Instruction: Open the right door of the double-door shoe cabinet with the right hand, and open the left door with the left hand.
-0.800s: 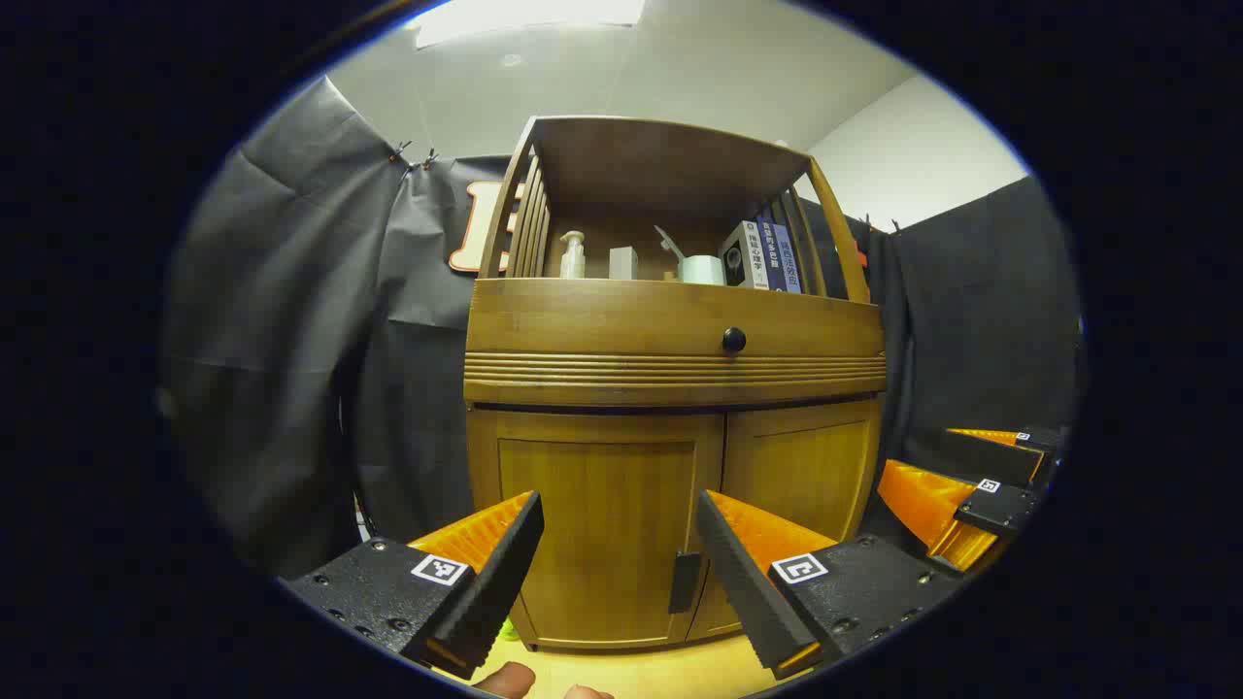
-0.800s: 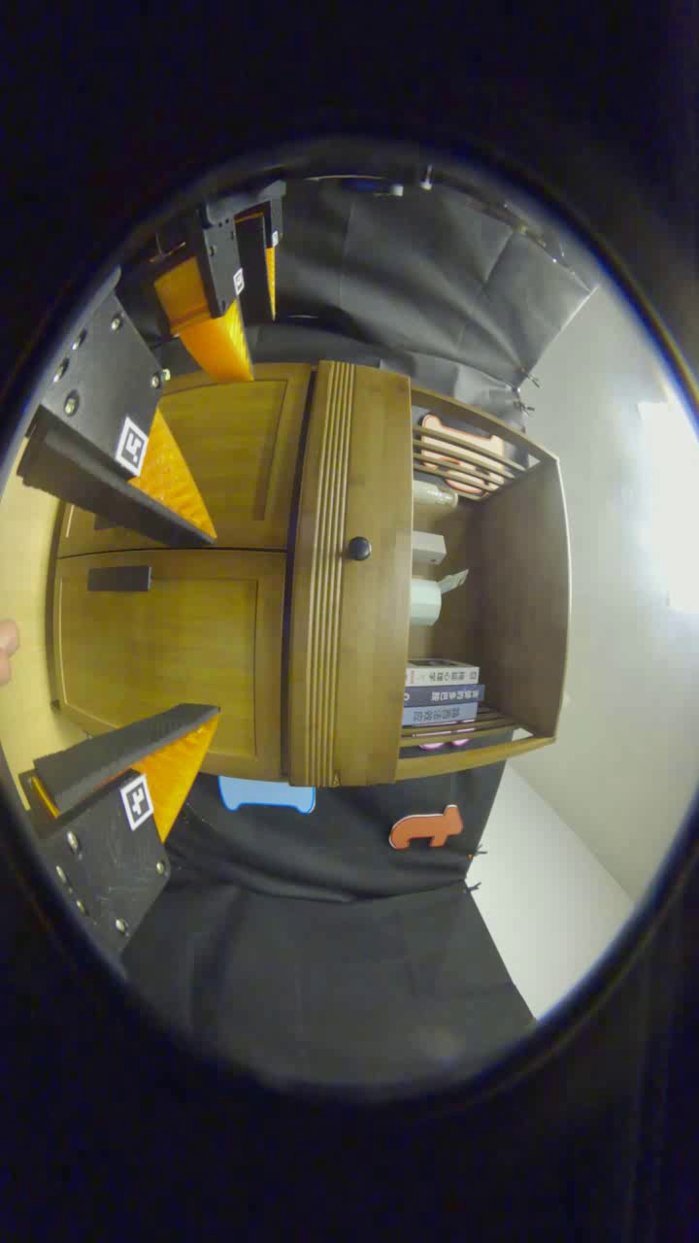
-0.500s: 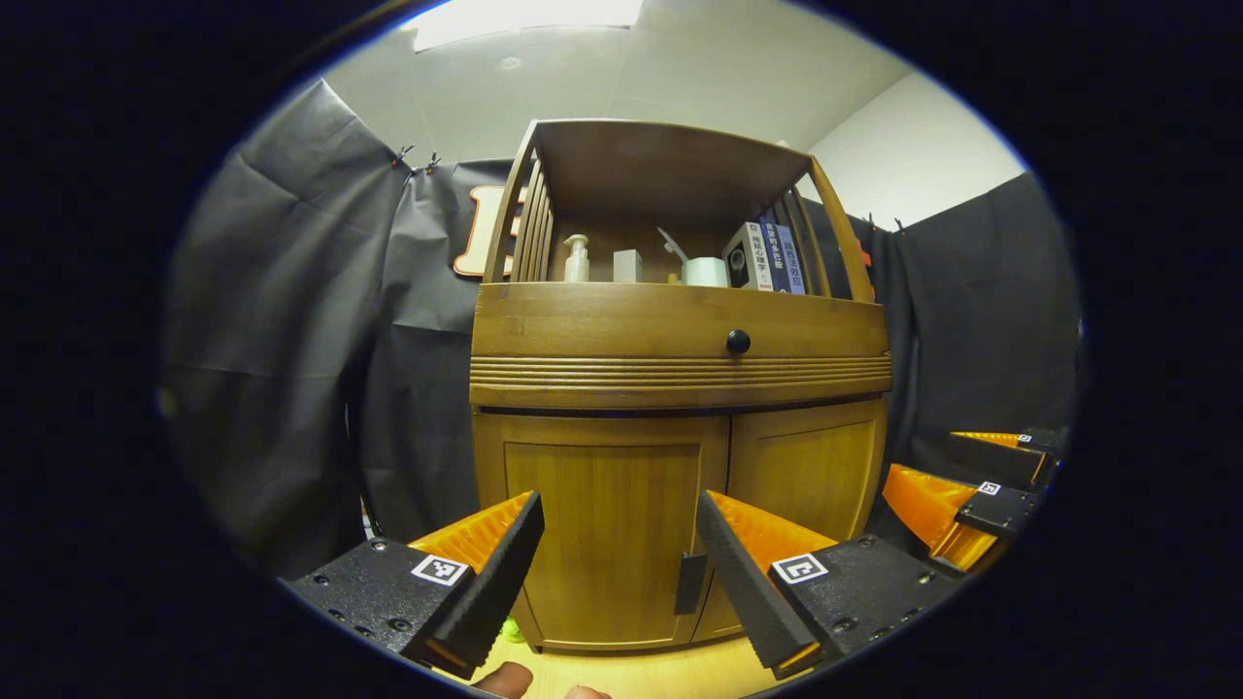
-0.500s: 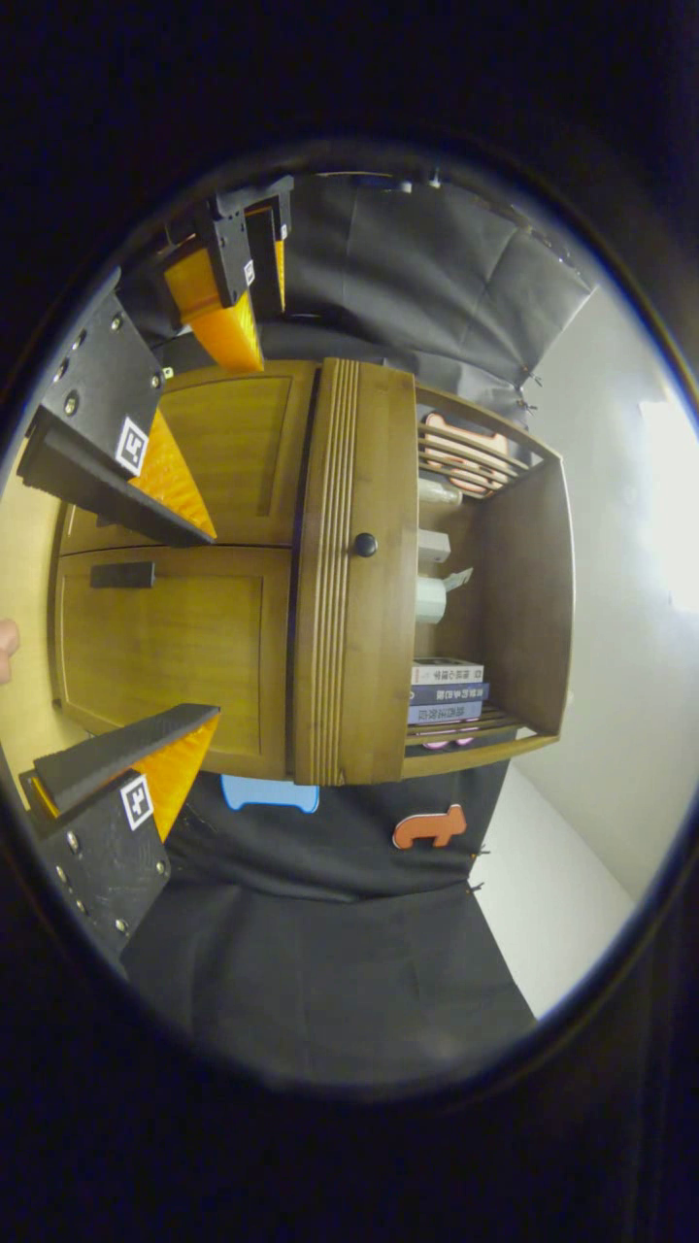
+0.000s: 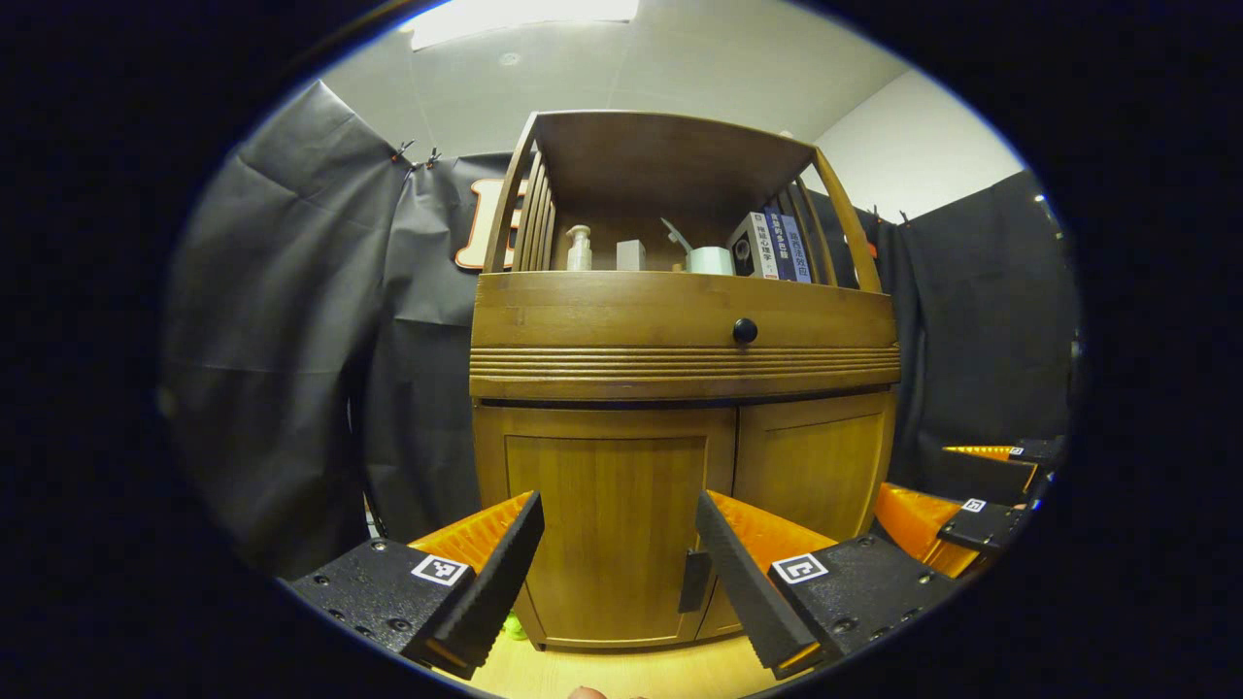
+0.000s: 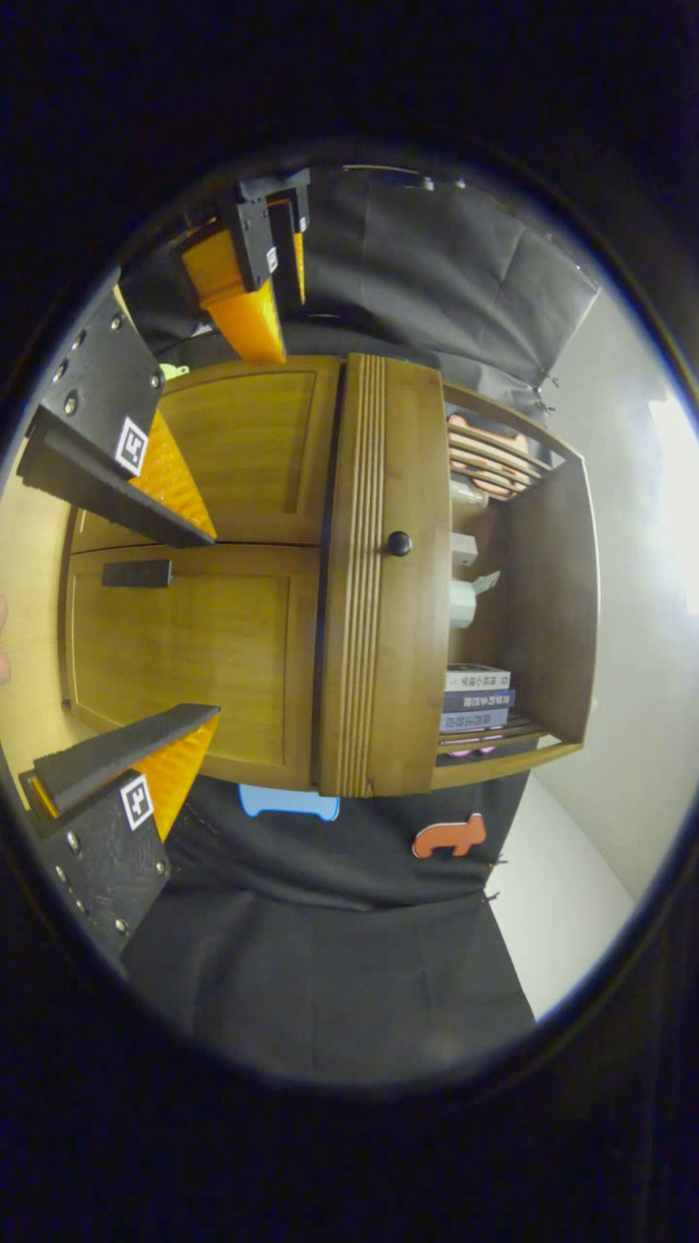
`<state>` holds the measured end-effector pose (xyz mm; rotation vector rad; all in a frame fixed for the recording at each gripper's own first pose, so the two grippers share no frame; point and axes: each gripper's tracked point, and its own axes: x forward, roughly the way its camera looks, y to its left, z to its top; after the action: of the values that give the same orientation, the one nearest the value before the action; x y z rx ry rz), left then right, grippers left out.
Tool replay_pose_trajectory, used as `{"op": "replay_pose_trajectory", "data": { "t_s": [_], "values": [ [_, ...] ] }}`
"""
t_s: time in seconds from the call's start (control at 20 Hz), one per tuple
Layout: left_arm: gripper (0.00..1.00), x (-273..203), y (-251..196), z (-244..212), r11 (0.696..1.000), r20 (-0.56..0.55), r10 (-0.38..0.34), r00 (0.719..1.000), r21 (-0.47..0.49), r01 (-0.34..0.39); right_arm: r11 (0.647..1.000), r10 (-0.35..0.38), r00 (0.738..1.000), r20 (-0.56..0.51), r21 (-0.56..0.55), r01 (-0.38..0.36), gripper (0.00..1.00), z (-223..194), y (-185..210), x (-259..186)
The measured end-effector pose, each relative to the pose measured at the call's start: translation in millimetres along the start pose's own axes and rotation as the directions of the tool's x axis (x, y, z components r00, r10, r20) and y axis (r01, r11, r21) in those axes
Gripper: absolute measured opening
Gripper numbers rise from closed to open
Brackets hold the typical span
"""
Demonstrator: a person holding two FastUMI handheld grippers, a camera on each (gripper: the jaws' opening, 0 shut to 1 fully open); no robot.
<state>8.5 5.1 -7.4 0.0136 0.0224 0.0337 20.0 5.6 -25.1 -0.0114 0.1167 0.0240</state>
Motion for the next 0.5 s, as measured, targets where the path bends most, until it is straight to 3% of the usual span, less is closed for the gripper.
{"op": "replay_pose_trajectory", "data": {
  "t_s": [0.5],
  "values": [
    [0.96,-8.9,63.3,-16.6,0.99,-0.047,0.137,0.989,0.035,-0.136,0.991,0.106,0.975,-0.193,-0.057,-0.119,0.94,-91.3,61.7,87.9]
  ]
}}
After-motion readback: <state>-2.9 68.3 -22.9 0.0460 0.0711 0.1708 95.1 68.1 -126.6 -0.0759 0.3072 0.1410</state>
